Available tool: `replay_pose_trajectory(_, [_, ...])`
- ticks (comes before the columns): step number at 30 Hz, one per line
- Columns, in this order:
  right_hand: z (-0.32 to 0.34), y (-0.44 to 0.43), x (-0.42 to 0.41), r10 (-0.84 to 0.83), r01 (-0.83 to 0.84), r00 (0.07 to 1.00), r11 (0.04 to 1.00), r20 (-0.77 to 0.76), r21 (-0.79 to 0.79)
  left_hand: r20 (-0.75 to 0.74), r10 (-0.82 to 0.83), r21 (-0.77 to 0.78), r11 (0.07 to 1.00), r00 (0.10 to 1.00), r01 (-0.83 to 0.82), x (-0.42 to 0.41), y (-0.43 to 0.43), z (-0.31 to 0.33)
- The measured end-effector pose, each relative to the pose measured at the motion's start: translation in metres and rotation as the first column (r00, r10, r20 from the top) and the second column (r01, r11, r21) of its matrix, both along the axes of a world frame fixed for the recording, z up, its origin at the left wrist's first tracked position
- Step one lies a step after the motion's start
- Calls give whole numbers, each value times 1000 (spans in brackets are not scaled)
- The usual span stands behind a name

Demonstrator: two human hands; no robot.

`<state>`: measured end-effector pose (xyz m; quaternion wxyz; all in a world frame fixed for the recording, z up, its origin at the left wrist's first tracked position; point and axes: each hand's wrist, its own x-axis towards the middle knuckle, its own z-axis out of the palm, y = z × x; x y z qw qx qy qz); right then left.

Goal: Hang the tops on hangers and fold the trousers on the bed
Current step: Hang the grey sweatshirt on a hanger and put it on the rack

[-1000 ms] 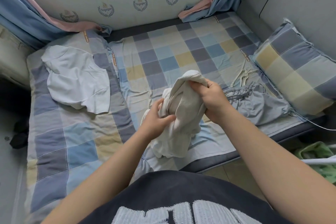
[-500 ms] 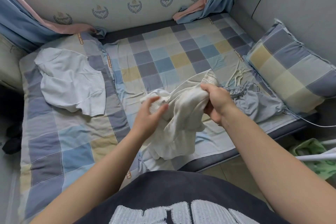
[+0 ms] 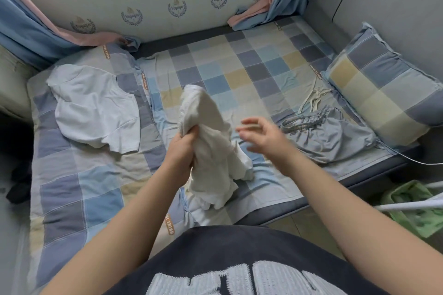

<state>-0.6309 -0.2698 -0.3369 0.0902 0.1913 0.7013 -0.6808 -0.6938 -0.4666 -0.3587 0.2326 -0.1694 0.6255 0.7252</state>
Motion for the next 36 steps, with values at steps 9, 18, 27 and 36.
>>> replay_pose_trajectory(9, [-81, -13, 17, 226, -277, 960, 861, 166, 427, 193, -138, 269, 960, 972, 83, 10, -12, 48])
replay_pose_trajectory(18, [-57, 18, -3, 204, -166, 979, 776, 6, 608, 92, -156, 100, 984, 983, 146, -5, -26, 62])
replay_pose_trajectory(27, [24, 11, -25, 13, 50, 982, 942, -187, 332, -408, -179, -432, 902, 895, -16, -27, -32, 49])
replay_pose_trajectory(36, [93, -17, -45, -177, 139, 966, 971, -189, -195, -178, -651, -440, 724, 738, 532, 44, 36, 19])
